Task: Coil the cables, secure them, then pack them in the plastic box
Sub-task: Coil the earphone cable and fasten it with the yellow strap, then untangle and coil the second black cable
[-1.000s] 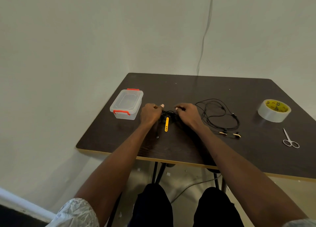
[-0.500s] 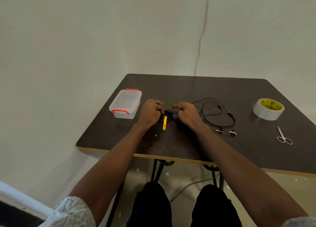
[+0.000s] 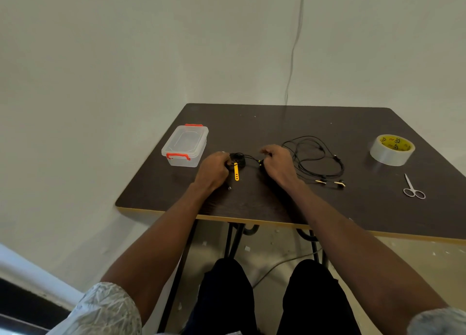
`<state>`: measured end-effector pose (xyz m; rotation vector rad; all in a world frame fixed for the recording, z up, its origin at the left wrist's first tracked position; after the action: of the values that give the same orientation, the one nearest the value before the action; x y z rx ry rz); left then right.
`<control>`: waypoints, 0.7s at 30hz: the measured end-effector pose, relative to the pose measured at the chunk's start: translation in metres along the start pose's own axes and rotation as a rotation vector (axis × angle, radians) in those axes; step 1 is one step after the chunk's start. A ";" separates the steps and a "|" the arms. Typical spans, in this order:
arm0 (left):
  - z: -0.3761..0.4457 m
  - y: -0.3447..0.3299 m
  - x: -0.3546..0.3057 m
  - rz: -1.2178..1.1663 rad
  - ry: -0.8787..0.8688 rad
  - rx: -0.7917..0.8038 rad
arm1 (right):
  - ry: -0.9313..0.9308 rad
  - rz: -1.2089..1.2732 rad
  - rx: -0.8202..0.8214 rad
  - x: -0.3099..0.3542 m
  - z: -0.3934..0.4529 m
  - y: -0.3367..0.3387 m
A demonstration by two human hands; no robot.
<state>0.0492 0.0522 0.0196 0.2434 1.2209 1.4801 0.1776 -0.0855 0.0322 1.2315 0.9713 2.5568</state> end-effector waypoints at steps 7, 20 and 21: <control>-0.002 0.003 -0.011 0.037 -0.072 -0.063 | -0.011 -0.010 -0.001 0.000 -0.004 0.003; 0.008 0.010 -0.085 -0.087 -0.212 -0.444 | 0.037 -0.048 -0.124 -0.005 -0.002 0.040; 0.010 0.003 -0.100 -0.125 -0.213 -0.435 | 0.032 -0.056 -0.145 -0.012 0.000 0.049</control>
<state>0.0880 -0.0243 0.0727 0.0278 0.7104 1.5262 0.1922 -0.1287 0.0545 1.1126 0.7988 2.5593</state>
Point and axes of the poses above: each hand's wrist, its own z-axis towards the middle knuckle, its own y-axis out of the back of the hand, x = y × z, the point moved 8 cm from there along z, towards the middle knuckle, and after that the axes turned 10 degrees about -x, right-handed, at the moved point
